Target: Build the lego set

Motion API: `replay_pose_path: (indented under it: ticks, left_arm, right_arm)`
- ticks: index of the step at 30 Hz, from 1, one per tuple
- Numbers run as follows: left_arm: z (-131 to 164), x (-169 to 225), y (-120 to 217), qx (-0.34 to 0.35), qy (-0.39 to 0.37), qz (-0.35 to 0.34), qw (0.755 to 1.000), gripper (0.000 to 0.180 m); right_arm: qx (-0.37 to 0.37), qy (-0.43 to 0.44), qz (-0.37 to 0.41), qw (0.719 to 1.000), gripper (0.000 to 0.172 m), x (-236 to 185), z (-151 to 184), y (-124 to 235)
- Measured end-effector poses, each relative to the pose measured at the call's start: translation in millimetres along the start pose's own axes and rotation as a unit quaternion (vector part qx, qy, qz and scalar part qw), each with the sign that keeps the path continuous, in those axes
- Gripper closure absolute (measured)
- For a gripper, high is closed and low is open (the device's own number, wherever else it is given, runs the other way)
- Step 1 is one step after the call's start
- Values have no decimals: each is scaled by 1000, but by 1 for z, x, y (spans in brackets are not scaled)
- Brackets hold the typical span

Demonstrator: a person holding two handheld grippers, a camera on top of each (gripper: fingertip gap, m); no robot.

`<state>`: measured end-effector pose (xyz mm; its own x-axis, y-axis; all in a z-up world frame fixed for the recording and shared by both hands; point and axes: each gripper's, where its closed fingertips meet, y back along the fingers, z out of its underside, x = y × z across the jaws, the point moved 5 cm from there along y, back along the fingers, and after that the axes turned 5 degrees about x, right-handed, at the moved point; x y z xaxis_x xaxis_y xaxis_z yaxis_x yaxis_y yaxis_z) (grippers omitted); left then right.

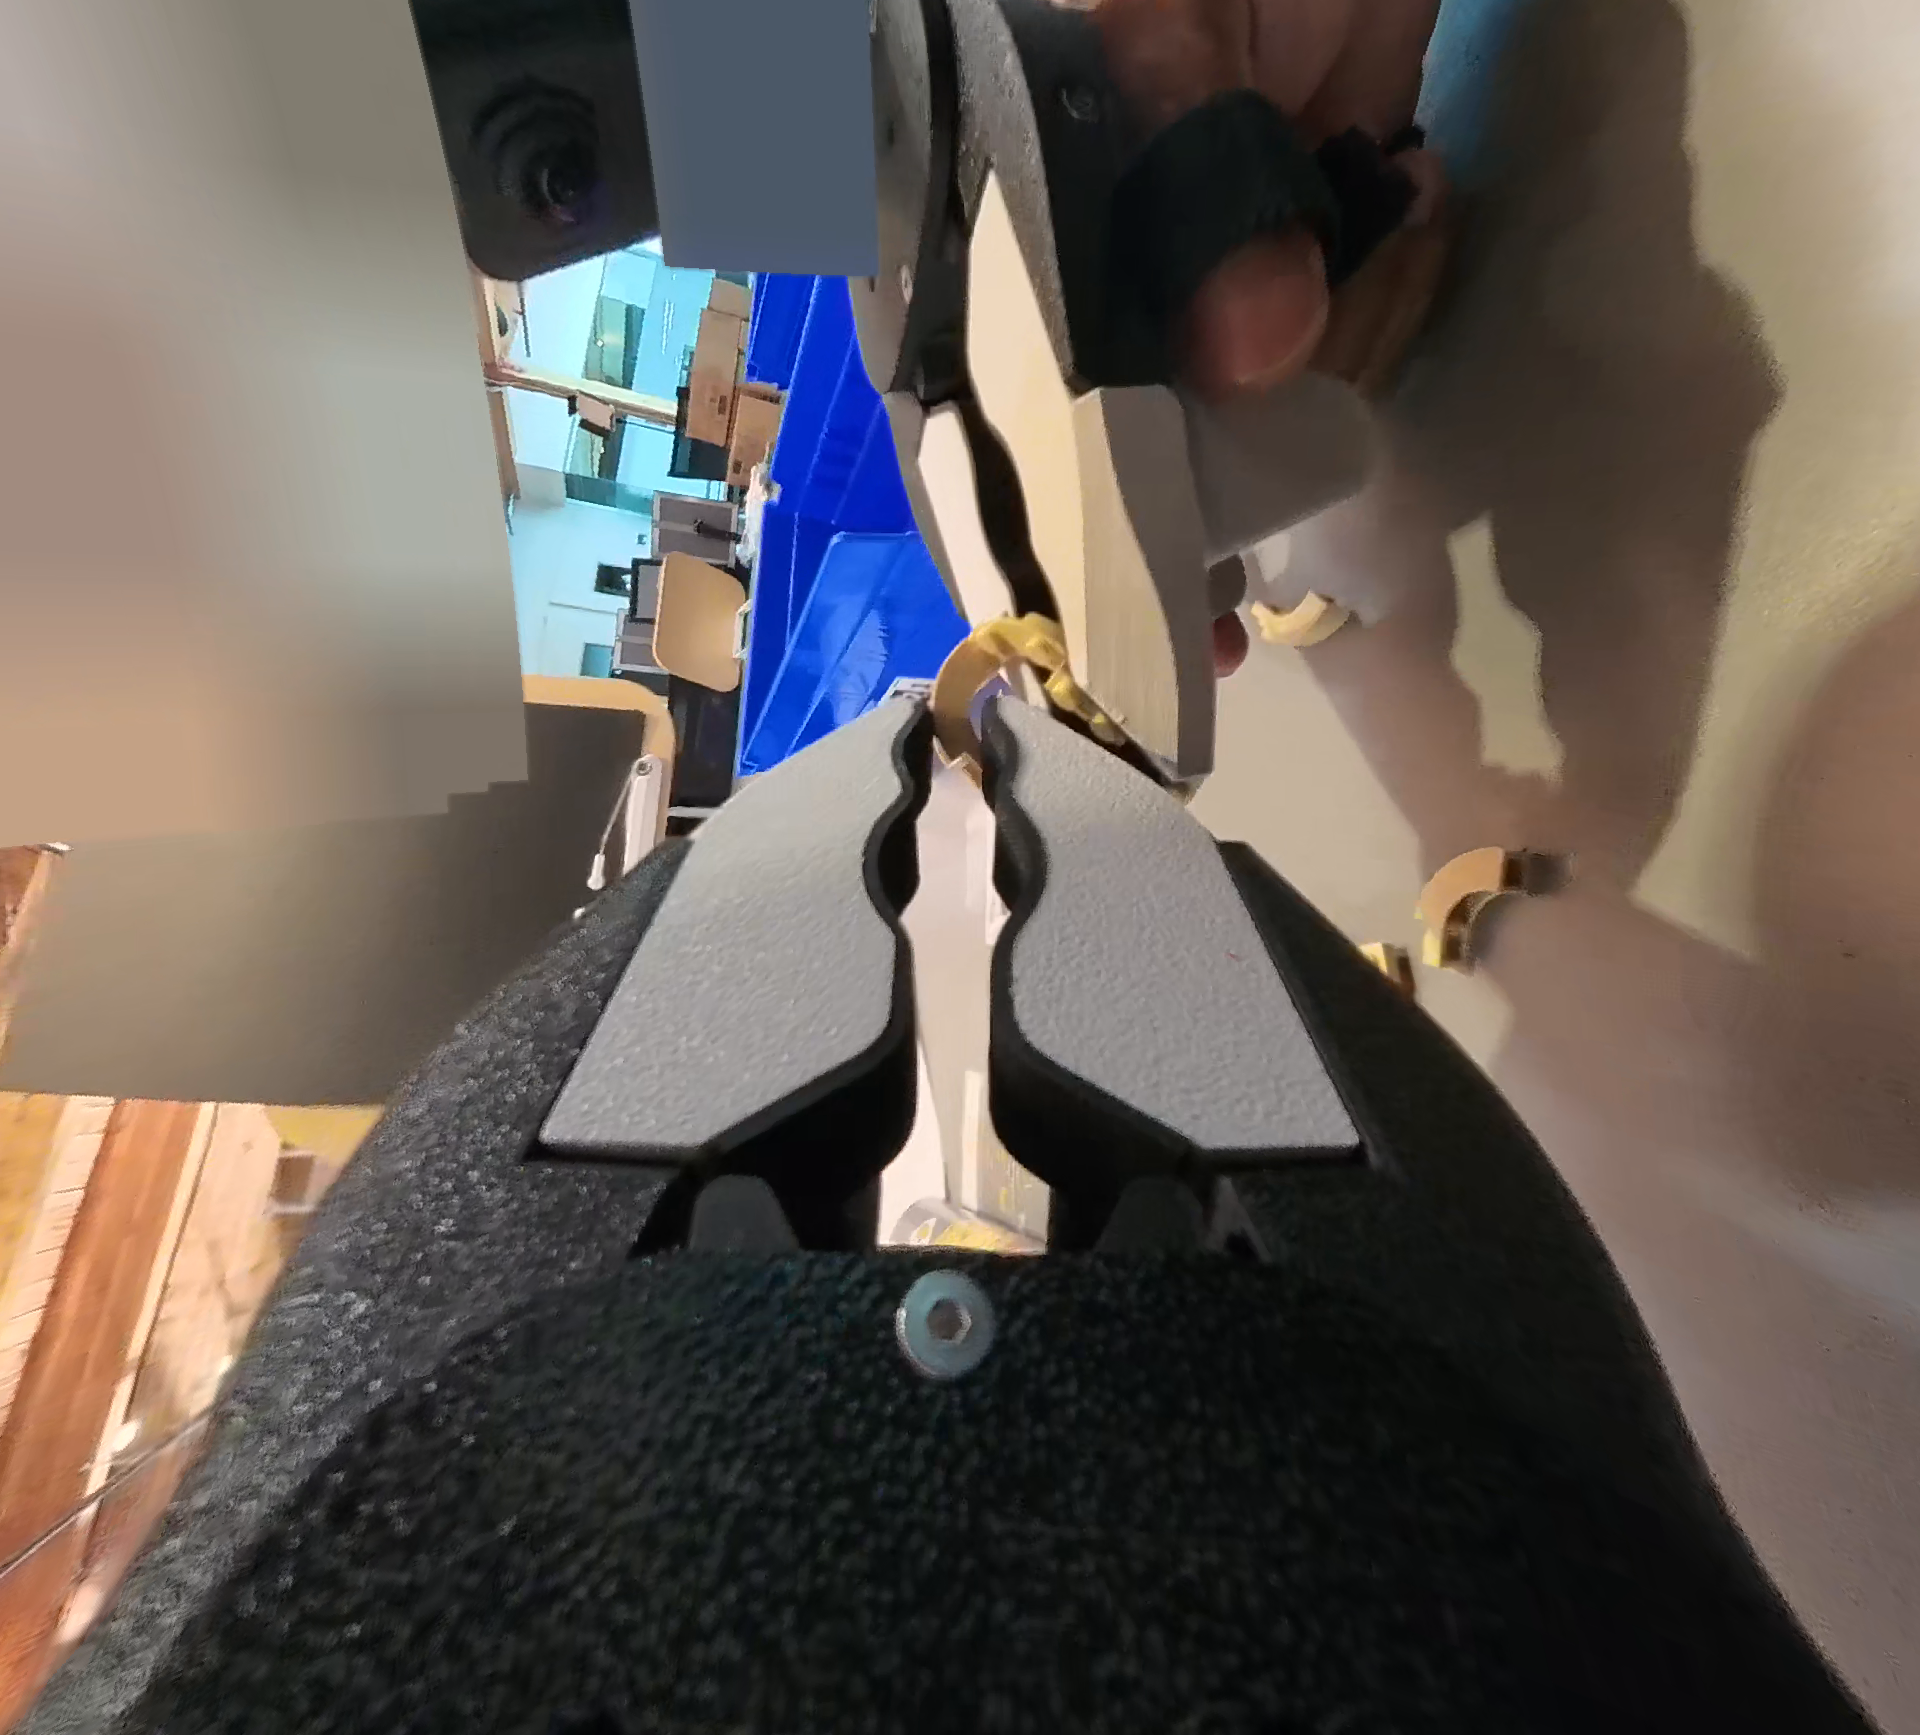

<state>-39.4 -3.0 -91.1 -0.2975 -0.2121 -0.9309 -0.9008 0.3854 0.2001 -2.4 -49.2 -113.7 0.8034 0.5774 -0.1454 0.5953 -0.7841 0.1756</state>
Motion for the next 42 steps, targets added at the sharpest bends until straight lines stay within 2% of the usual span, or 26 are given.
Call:
replay_pose_path:
  ticks: [15, 27, 42]
  left_arm:
    - [-1, 3, -1, -20, 10, -4, 1000, 173]
    - [-3, 5, -5, -67, -23, -13, 997, 174]
    - [-3, 8, -7, -72, -16, -4, 997, 174]
  right_arm:
    - [-5, -26, -9, 1000, 163, 1, 3, -1]
    - [-15, -29, 9, 999, 164, 4, 5, -1]
    - [-34, -17, 14, 999, 164, 5, 8, -2]
